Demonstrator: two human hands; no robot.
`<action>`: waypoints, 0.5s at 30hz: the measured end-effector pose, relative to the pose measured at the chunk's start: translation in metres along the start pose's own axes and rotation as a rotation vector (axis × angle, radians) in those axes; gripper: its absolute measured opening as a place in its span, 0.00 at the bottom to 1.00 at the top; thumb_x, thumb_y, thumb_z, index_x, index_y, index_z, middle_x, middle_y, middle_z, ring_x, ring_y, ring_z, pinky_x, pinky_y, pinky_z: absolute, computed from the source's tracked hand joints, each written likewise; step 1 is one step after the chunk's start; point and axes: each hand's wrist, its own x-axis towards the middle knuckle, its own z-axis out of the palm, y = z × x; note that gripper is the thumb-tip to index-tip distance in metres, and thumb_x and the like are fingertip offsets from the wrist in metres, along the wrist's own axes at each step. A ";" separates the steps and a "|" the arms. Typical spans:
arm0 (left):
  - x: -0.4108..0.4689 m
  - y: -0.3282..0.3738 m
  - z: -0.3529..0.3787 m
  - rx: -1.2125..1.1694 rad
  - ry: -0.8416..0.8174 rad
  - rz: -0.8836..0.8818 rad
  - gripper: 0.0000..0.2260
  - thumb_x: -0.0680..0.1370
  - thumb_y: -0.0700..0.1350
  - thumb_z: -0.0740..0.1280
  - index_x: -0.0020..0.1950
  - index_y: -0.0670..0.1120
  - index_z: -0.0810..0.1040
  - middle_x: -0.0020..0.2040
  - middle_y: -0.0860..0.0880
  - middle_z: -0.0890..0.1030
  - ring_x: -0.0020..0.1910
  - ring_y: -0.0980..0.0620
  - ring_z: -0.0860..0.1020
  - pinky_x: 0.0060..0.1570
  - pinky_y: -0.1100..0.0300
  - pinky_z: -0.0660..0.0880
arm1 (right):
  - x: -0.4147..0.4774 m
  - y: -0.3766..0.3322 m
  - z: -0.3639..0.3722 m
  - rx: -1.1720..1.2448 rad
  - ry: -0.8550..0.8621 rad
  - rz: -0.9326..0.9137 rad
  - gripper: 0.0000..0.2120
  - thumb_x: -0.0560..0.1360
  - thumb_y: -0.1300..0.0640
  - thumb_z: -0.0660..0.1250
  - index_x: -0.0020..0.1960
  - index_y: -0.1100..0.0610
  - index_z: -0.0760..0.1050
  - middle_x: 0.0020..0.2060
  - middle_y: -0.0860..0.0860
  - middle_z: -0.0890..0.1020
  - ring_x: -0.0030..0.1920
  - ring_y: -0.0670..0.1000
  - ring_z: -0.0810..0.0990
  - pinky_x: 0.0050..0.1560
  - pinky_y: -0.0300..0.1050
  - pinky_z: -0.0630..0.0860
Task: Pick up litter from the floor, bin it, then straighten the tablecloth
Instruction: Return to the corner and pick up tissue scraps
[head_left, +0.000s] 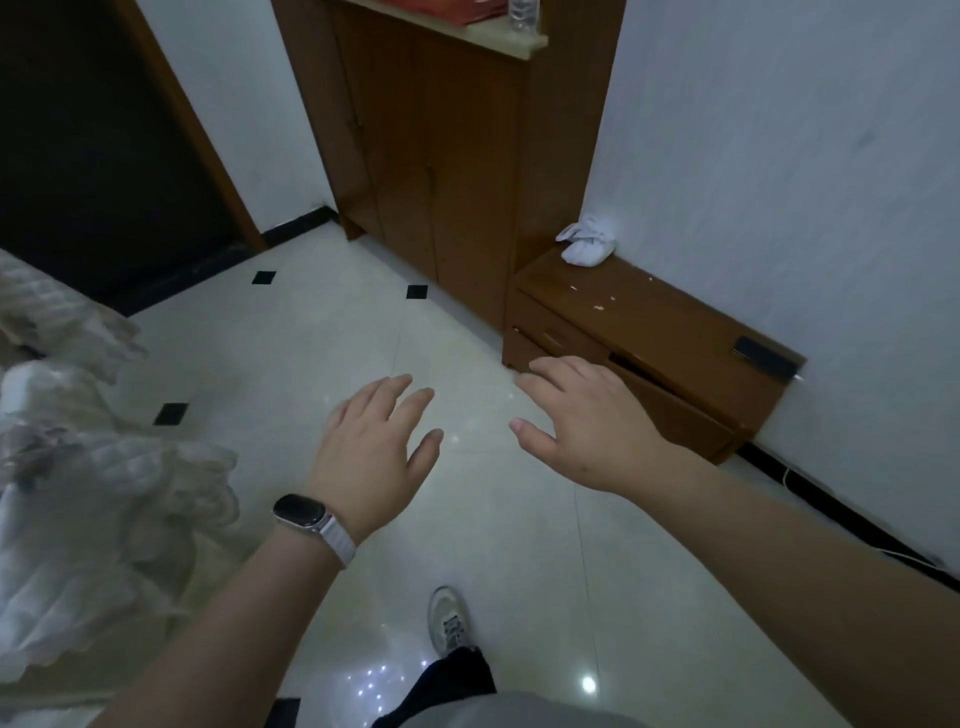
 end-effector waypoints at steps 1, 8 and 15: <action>0.018 -0.012 0.002 -0.006 0.001 0.001 0.20 0.77 0.54 0.65 0.67 0.49 0.74 0.69 0.46 0.73 0.68 0.44 0.70 0.65 0.47 0.67 | 0.019 0.001 0.000 -0.004 -0.003 0.008 0.25 0.77 0.40 0.58 0.68 0.52 0.71 0.66 0.51 0.73 0.66 0.53 0.69 0.63 0.49 0.64; 0.136 -0.086 -0.003 -0.016 0.042 0.034 0.21 0.77 0.56 0.61 0.66 0.48 0.76 0.67 0.46 0.75 0.66 0.44 0.72 0.62 0.47 0.68 | 0.144 0.002 -0.007 0.006 0.068 0.028 0.25 0.76 0.39 0.56 0.64 0.53 0.74 0.62 0.51 0.76 0.63 0.54 0.72 0.60 0.51 0.69; 0.210 -0.135 0.000 0.009 0.039 0.023 0.21 0.78 0.57 0.60 0.67 0.49 0.75 0.67 0.46 0.74 0.67 0.45 0.71 0.63 0.47 0.68 | 0.239 0.011 0.010 0.026 0.036 -0.002 0.24 0.76 0.40 0.57 0.64 0.55 0.75 0.61 0.53 0.77 0.61 0.55 0.74 0.58 0.52 0.71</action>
